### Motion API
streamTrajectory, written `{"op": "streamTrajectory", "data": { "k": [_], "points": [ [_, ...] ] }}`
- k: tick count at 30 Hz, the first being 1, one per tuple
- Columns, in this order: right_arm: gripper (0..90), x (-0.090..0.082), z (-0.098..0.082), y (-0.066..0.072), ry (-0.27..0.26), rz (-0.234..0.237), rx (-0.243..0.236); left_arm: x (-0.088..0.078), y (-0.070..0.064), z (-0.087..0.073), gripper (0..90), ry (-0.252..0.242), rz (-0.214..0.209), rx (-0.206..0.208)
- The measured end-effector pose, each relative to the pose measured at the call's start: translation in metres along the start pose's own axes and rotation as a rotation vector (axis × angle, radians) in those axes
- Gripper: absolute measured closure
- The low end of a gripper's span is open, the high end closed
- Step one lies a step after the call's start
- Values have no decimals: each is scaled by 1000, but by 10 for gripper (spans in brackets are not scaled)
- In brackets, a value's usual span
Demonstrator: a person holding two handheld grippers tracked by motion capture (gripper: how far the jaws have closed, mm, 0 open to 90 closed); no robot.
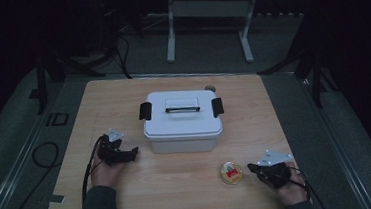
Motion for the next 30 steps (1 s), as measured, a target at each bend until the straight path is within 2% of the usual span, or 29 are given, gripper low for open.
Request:
{"op": "streamTrajectory", "data": {
  "k": [8,20,30],
  "points": [
    [899,11,1,11,21,30,-37,0,0,0,126,-2,-3,2],
    [899,15,6,21,13,53,-69,0,0,0,126,-3,-3,1],
    [898,17,14,45,14,109,-120,0,0,0,140,-5,-1,0]
  ]
}}
Point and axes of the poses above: each handheld gripper's, and its own axes: x roughly forward along the jaws, z roughly out of its top, y roughly to its left, the point moved 7 cm from there along x, roughly forward along the jaws, and after that the axes turned 9 degrees about -z, right-handed, at the moved point
